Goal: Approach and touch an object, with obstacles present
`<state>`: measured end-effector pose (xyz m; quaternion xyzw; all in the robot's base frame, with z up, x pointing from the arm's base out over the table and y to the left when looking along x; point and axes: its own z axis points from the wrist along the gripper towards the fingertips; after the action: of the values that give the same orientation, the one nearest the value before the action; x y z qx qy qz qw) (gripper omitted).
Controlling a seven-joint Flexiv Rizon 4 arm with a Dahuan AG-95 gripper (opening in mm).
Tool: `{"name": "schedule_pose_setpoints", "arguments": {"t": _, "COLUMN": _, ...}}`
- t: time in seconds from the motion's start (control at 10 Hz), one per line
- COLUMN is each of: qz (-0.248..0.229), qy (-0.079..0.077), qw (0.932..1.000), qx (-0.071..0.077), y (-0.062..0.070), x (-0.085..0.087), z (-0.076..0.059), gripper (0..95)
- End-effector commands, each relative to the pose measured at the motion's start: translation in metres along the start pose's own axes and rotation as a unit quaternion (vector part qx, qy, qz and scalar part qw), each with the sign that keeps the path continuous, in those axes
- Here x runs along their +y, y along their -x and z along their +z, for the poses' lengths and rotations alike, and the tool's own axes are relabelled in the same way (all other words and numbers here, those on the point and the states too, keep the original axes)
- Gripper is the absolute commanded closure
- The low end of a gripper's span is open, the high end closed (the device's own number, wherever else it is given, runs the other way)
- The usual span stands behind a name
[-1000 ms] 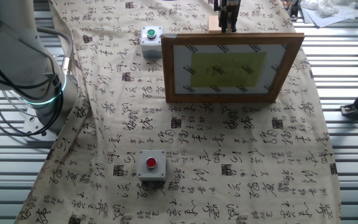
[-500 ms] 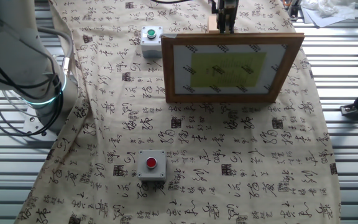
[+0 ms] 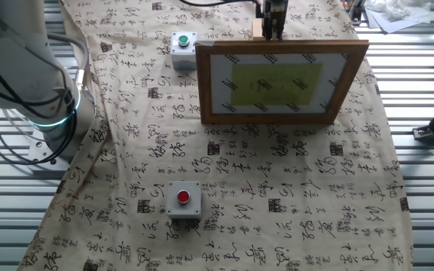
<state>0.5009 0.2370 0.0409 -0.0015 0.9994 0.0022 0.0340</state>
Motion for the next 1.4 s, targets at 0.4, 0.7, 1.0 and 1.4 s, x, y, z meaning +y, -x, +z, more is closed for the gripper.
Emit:
{"name": "schedule_pose_setpoints", "arguments": {"t": 0.4, "qz": 0.008, "qy": 0.003, "qw": 1.0000, "qx": 0.001, "y": -0.0008, "x": -0.0005, "z": -0.0011, "gripper": 95.0}}
{"name": "schedule_pose_setpoints", "arguments": {"t": 0.7, "qz": 0.020, "qy": 0.012, "qw": 0.9997, "qx": 0.002, "y": -0.0008, "x": -0.0004, "z": -0.0011, "gripper": 95.0}}
{"name": "schedule_pose_setpoints", "arguments": {"t": 1.0, "qz": 0.025, "qy": 0.011, "qw": 0.9996, "qx": 0.002, "y": -0.0007, "x": -0.0003, "z": -0.0010, "gripper": 95.0}}
{"name": "schedule_pose_setpoints", "arguments": {"t": 1.4, "qz": 0.025, "qy": 0.011, "qw": 0.9996, "qx": 0.002, "y": -0.0005, "x": 0.0000, "z": -0.0010, "gripper": 95.0}}
